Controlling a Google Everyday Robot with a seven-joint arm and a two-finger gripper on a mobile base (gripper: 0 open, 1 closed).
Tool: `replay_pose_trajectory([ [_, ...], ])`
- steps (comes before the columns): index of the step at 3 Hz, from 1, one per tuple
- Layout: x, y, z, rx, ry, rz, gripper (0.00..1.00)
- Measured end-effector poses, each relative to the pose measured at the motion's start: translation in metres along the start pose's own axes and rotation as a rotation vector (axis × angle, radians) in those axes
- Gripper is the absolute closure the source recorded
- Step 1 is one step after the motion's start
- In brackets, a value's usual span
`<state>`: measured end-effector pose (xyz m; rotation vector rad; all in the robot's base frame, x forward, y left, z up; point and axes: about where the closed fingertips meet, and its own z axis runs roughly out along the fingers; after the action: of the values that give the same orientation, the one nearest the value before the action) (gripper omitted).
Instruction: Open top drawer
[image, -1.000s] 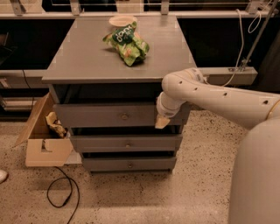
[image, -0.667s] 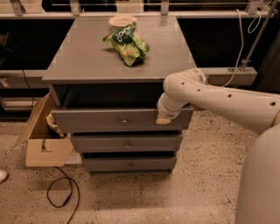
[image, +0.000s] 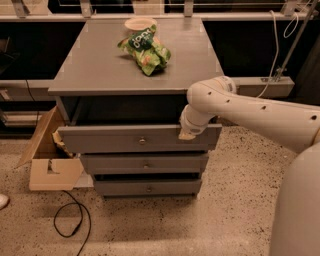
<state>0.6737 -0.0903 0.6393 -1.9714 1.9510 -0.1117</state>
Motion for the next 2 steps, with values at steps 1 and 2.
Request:
replay_pose_trajectory([
  [1, 0.0, 0.0, 0.0, 0.0, 0.0, 0.0, 0.75],
  [2, 0.0, 0.0, 0.0001, 0.0, 0.0, 0.0, 0.44],
])
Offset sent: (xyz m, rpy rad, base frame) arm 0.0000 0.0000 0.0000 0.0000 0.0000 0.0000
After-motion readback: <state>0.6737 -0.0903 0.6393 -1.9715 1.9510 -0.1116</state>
